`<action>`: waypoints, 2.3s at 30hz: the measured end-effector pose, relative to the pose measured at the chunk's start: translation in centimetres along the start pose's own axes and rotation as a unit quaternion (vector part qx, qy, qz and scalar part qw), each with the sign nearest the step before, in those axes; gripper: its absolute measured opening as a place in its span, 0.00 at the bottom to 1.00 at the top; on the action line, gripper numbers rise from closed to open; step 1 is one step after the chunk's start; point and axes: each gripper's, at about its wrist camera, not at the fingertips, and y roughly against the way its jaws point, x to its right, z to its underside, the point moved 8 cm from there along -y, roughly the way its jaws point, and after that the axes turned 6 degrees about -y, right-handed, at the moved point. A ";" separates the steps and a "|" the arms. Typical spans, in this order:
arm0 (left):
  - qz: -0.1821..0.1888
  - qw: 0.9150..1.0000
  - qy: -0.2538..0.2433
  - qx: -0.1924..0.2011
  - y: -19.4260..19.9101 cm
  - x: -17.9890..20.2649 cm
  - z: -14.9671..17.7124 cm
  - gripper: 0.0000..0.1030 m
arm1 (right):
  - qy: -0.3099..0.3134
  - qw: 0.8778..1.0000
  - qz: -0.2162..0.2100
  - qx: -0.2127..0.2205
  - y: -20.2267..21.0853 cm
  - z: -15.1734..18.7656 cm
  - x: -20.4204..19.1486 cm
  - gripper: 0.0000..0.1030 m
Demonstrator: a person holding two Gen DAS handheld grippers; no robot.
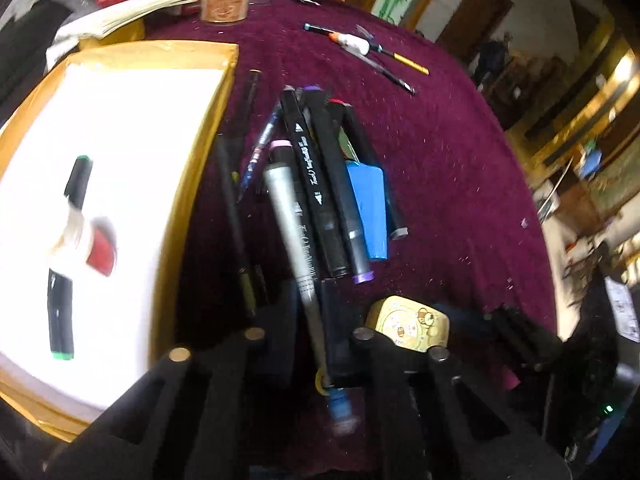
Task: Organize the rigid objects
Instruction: 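Grasp silver blue-tipped pen with left gripper while right gripper grasps yellow cartoon tin, then place the silver pen and yellow tin in the white tray, opening both grippers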
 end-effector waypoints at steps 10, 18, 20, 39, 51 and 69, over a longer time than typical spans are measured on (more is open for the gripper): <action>0.073 0.996 0.041 0.012 2.1 -0.8 0.9 0.05 | 0.024 1.000 0.007 -0.014 -0.5 -0.8 -0.5 0.56; 0.102 0.992 0.067 0.038 4.2 -2.5 0.5 0.05 | 0.059 0.997 0.039 -0.034 -0.6 -0.5 -0.9 0.49; 0.106 0.990 0.080 0.044 4.7 -3.2 0.4 0.05 | 0.068 0.996 0.055 -0.033 -0.3 -0.1 -0.9 0.46; 0.096 0.979 0.148 0.099 7.5 -9.7 0.2 0.05 | -0.110 0.987 0.037 0.109 6.9 -2.7 2.0 0.43; 0.019 0.971 0.191 0.141 9.8 -17.1 -1.4 0.05 | -0.073 0.986 -0.031 0.150 7.4 -8.8 -4.7 0.43; -0.053 0.984 0.152 0.077 5.1 -21.2 -0.6 0.05 | -0.008 0.999 -0.028 0.020 -9.2 -15.9 -11.6 0.43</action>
